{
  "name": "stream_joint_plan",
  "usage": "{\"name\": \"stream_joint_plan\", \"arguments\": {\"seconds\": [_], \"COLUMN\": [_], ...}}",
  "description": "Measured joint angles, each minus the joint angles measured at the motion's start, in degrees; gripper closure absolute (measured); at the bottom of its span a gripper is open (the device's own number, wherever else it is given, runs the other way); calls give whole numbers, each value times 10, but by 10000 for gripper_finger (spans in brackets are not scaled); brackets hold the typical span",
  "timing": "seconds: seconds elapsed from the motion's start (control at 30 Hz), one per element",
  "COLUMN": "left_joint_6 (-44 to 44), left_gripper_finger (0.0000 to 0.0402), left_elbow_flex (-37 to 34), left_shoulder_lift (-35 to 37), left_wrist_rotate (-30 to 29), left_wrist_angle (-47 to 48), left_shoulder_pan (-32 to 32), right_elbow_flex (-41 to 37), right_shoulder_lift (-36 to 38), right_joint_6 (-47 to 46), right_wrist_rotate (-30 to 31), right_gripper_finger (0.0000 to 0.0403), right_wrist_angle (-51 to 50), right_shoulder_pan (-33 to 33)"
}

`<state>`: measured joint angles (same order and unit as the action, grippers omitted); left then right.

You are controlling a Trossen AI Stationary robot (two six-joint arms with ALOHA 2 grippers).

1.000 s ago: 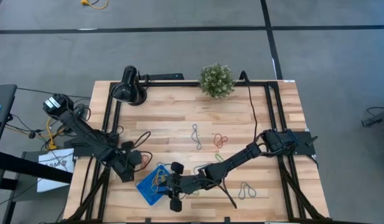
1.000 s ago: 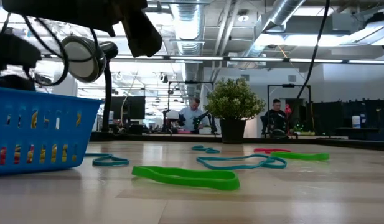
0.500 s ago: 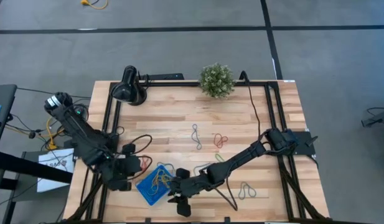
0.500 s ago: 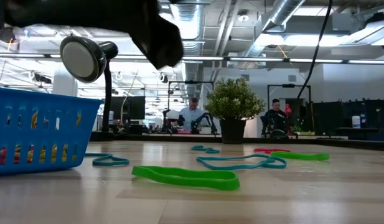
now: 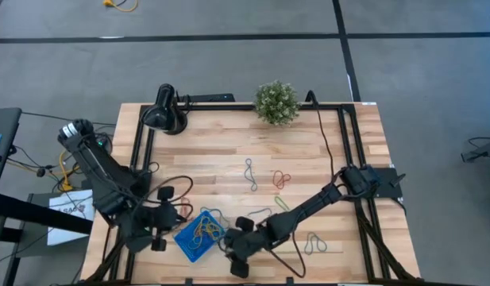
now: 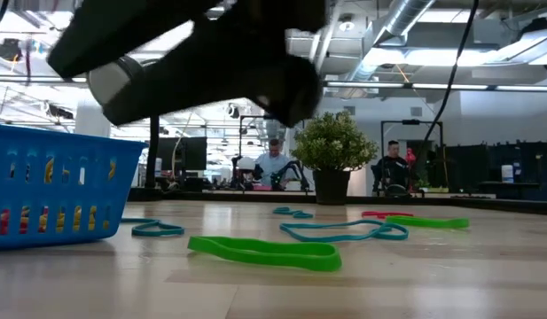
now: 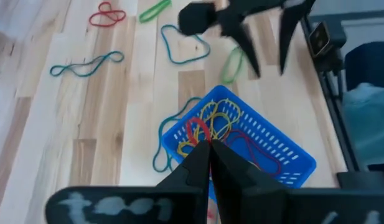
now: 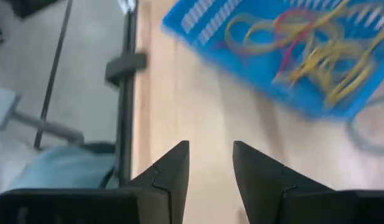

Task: Pick and place rubber bands into bin
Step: Put the red rubber band into the blue basket

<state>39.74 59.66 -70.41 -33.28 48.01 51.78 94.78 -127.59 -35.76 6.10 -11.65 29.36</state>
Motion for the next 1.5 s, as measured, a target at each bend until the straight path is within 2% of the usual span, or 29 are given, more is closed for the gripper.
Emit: {"name": "stream_joint_plan", "arguments": {"seconds": [0.17,0.3,0.6,0.7,1.0,1.27,1.5], "left_joint_6": [0,-53,-117,-125,-82,-51,-42], "left_gripper_finger": [401,401,401,401,401,400,368], "left_elbow_flex": [-1,7,125,140,114,85,85], "left_shoulder_lift": [-55,-91,-94,-94,-119,-164,-205], "left_wrist_rotate": [10,15,-12,-11,1,6,31], "left_wrist_angle": [-26,-47,11,19,35,37,36], "left_shoulder_pan": [0,0,-4,-4,1,-2,-19], "right_elbow_flex": [0,0,0,0,0,0,0], "right_shoulder_lift": [0,0,0,0,-1,-1,-1], "right_joint_6": [-18,-18,-18,-21,-34,-38,-48], "right_wrist_rotate": [15,31,30,30,31,31,30], "right_gripper_finger": [284,284,284,284,284,284,284], "right_wrist_angle": [-29,-31,-30,-30,-28,-23,-24], "right_shoulder_pan": [10,5,-2,2,25,19,14]}}
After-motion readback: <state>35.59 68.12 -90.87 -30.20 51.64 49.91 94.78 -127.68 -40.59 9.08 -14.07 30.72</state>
